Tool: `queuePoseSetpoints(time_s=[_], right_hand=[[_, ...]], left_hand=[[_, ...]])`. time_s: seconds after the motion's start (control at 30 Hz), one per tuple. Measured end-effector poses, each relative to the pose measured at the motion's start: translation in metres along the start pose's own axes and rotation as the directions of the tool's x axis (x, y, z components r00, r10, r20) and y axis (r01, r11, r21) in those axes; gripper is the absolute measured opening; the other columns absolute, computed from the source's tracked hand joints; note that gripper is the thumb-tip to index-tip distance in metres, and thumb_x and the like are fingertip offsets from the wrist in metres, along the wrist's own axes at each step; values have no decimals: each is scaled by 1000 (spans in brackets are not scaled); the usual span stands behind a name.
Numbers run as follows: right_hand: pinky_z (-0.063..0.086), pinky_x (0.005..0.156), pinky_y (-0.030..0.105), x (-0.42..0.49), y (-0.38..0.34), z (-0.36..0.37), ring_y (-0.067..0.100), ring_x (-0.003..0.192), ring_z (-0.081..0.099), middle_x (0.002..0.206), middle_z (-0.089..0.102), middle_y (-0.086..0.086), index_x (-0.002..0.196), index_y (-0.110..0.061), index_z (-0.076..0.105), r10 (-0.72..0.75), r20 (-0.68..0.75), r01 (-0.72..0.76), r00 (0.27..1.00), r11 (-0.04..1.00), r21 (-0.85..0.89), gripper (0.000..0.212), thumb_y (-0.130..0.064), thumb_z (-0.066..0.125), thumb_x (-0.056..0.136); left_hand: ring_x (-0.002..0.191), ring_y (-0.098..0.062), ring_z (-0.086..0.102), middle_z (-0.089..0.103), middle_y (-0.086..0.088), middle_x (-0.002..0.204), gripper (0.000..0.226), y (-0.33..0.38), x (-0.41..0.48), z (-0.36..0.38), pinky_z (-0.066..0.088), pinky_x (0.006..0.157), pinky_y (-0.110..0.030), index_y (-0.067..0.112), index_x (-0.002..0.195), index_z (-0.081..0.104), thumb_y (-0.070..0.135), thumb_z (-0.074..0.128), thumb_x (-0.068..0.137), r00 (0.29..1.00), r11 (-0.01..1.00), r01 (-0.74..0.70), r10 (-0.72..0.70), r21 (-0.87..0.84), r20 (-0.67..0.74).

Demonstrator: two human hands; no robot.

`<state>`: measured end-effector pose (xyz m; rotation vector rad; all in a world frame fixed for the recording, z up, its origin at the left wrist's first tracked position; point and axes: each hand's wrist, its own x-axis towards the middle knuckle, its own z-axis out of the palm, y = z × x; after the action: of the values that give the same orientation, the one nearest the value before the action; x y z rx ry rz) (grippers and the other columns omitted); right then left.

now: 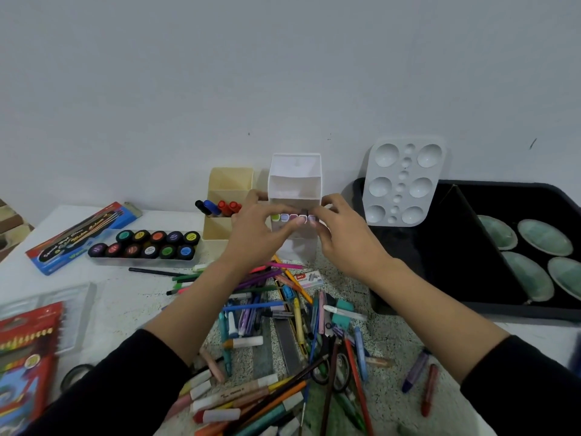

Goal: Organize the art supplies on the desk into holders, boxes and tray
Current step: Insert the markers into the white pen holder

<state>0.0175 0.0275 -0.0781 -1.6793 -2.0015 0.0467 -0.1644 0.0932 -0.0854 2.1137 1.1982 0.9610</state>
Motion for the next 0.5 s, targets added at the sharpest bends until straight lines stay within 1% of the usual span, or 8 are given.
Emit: queuePoseSetpoints(time_s=[0.07, 0.13, 0.23, 0.37, 0.43, 0.5], right_hand=[[55, 69, 48, 0, -2, 3, 28, 85, 60, 117, 43, 3, 115, -15, 60, 18, -7, -18, 1000, 1000, -11, 20, -24, 46, 104], [55, 66, 48, 0, -4, 6, 30, 82, 60, 116, 42, 4, 112, -15, 60, 42, -11, -42, 999, 999, -28, 15, -18, 50, 101], [55, 63, 48, 1, -7, 8, 33, 77, 60, 115, 42, 6, 110, -13, 60, 63, -14, -64, 998, 996, -56, 13, -14, 53, 99], [53, 61, 48, 2, -10, 8, 35, 72, 57, 112, 42, 8, 108, -11, 61, 70, -21, -71, 997, 995, -73, 13, -10, 56, 96], [52, 61, 48, 2, -11, 8, 35, 73, 57, 112, 42, 8, 108, -10, 62, 77, -29, -79, 997, 995, -67, 14, -9, 56, 96], [52, 61, 48, 1, -11, 9, 35, 76, 58, 112, 42, 7, 106, -11, 62, 86, -46, -88, 995, 995, -48, 12, -9, 55, 96]], left_hand=[[104, 5, 48, 45, 20, 105, 24, 2, 2, 1, 44, 104, -43, 45, 99, 77, 58, 74, 80, 1000, 1000, 13, -14, -23, -24], [100, 7, 48, 45, 19, 102, 22, 3, 3, 2, 46, 101, -35, 39, 100, 79, 49, 79, 80, 999, 999, 19, -22, -47, -46], [99, 2, 50, 46, 18, 102, 22, 3, 3, 1, 46, 97, -28, 37, 99, 79, 46, 81, 78, 999, 996, 25, -29, -83, -47], [99, 6, 51, 48, 16, 102, 24, 2, 5, -1, 45, 91, -19, 33, 99, 81, 42, 83, 76, 998, 993, 43, -47, -113, -39], [101, 6, 51, 50, 15, 103, 24, 1, 4, 1, 45, 89, -13, 33, 99, 81, 41, 83, 76, 998, 991, 33, -41, -132, -57], [102, 3, 53, 51, 14, 104, 21, -1, 2, 4, 46, 90, -14, 36, 97, 79, 40, 83, 77, 996, 988, 28, -40, -155, -79]])
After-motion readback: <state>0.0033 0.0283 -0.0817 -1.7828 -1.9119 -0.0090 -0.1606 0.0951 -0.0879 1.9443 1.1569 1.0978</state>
